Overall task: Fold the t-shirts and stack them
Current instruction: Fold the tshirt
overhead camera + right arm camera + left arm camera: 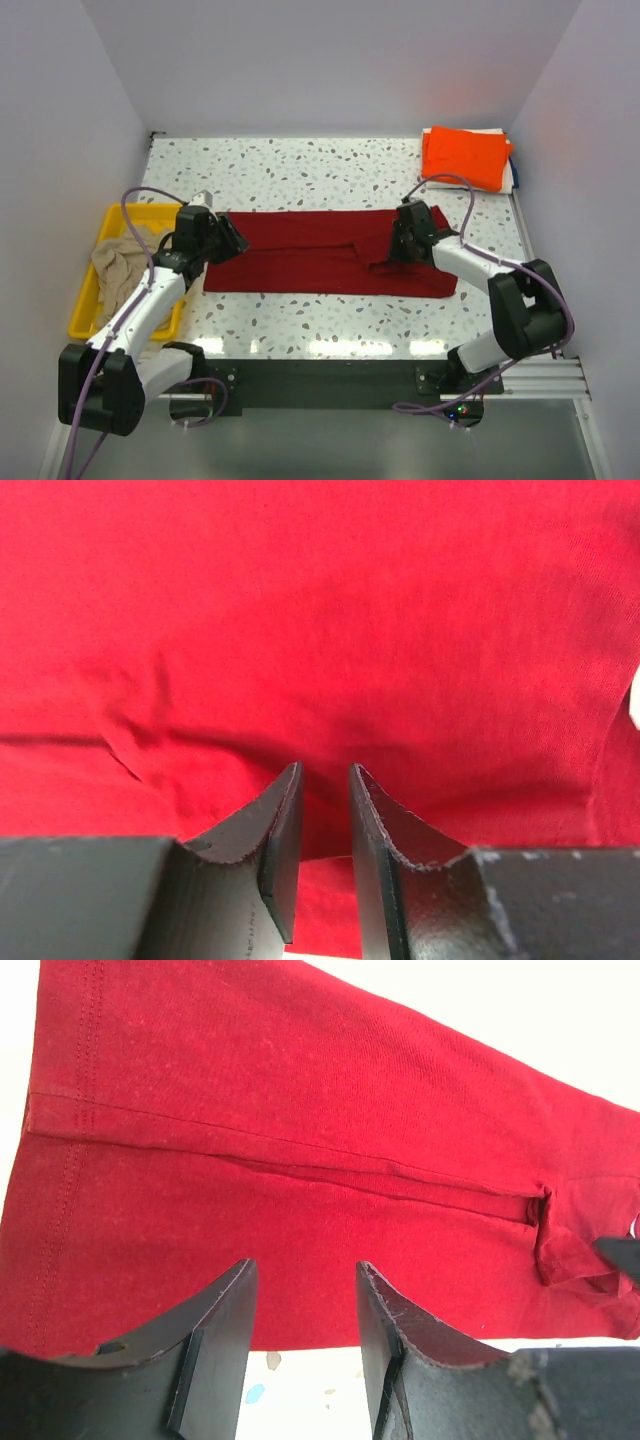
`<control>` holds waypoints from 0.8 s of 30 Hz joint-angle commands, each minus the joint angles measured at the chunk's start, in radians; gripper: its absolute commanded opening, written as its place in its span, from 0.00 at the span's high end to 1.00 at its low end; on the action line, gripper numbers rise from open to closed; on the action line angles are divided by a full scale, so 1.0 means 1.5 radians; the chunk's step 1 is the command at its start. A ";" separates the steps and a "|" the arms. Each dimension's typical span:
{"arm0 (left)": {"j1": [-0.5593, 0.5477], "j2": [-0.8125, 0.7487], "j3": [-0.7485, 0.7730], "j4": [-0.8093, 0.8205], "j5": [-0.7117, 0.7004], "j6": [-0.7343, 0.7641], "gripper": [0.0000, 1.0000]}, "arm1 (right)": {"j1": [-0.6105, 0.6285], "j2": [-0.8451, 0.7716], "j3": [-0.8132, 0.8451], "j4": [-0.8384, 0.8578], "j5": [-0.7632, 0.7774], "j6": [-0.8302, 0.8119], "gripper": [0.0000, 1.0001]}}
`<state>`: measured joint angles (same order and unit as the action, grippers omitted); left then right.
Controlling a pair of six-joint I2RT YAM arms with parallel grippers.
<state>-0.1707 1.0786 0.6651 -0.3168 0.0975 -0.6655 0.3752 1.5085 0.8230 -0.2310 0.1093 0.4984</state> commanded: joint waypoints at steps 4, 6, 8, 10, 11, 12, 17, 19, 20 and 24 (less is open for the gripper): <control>-0.002 -0.015 0.002 0.015 0.005 0.002 0.51 | 0.055 -0.075 -0.069 0.027 -0.012 0.027 0.73; -0.001 -0.012 0.001 0.017 0.005 0.000 0.51 | 0.077 -0.087 -0.095 0.036 -0.013 0.045 0.73; -0.001 -0.008 -0.006 0.026 0.007 -0.004 0.51 | 0.088 -0.092 -0.115 0.052 -0.010 0.058 0.73; -0.003 -0.003 -0.013 0.038 0.015 -0.011 0.51 | 0.088 -0.070 -0.122 0.060 -0.004 0.059 0.72; -0.002 0.001 -0.021 0.043 0.018 -0.013 0.51 | 0.088 -0.061 -0.119 0.061 -0.001 0.059 0.72; -0.002 0.004 -0.024 0.048 0.022 -0.017 0.51 | 0.088 -0.054 -0.118 0.063 -0.002 0.058 0.72; -0.003 0.022 -0.035 0.065 0.023 -0.021 0.51 | 0.087 -0.067 -0.112 0.059 -0.006 0.071 0.71; -0.003 0.028 -0.038 0.070 0.022 -0.024 0.51 | 0.088 -0.093 -0.097 0.023 0.006 0.075 0.68; -0.005 0.029 -0.039 0.073 0.022 -0.026 0.51 | 0.088 -0.128 -0.090 0.008 0.017 0.074 0.67; -0.018 0.039 -0.043 0.083 0.010 -0.031 0.52 | 0.075 -0.180 -0.055 -0.065 0.094 0.059 0.61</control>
<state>-0.1772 1.1316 0.6067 -0.2546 0.1158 -0.6964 0.5072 1.3190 0.6659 -0.2596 0.1402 0.5903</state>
